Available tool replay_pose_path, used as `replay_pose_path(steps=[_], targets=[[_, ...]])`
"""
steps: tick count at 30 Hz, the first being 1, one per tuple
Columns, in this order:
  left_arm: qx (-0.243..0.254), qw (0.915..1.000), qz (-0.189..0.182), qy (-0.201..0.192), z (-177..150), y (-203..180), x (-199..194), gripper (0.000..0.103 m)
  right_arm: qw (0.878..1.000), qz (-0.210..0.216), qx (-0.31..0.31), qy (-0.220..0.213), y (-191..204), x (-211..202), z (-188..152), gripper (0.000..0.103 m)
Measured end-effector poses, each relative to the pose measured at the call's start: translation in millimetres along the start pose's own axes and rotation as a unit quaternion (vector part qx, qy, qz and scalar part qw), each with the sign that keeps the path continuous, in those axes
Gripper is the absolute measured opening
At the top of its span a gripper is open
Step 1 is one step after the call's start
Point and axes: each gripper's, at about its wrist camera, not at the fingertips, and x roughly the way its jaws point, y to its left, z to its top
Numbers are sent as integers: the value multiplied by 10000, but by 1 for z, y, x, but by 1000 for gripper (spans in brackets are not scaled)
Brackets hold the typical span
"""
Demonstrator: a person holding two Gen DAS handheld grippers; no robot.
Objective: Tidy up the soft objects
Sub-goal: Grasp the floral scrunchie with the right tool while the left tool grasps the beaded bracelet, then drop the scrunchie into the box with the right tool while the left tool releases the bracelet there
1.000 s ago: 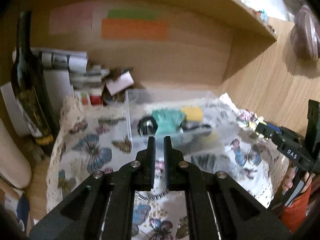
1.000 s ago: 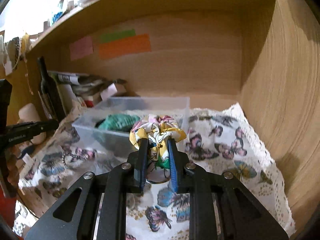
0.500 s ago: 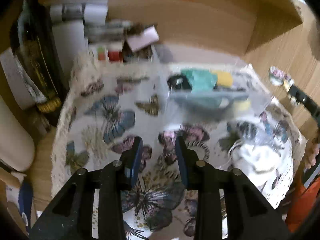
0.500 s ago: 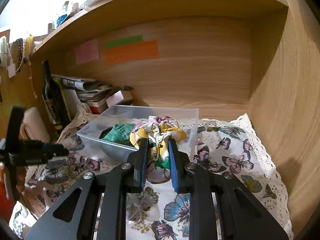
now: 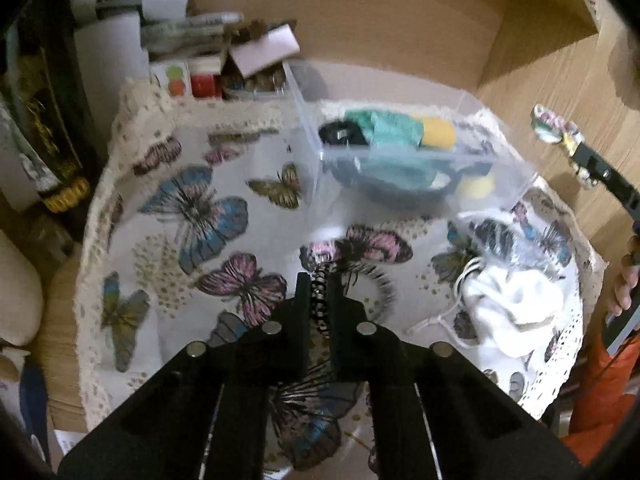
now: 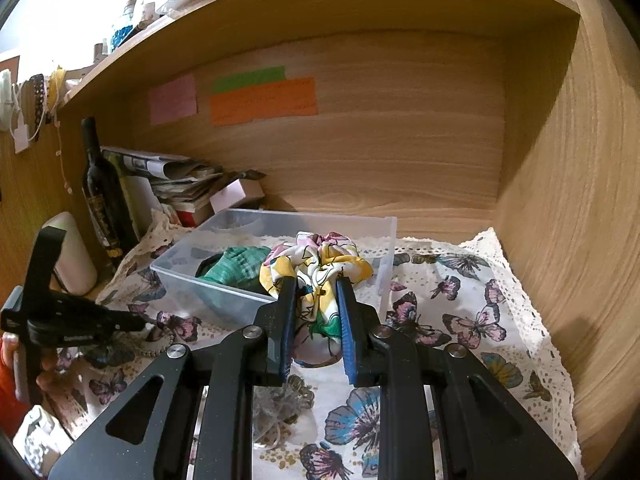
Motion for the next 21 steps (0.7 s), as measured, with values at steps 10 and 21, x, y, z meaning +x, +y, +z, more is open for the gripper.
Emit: replay_pose_path(steps=[10, 21], targets=[[41, 9955, -70, -940, 32, -7, -51, 6, 9997, -1, -99, -227, 3, -3, 15, 18], [153, 9892, -250, -1437, 65, -32, -61, 6, 9994, 115, -247, -214, 8, 17, 31, 19]])
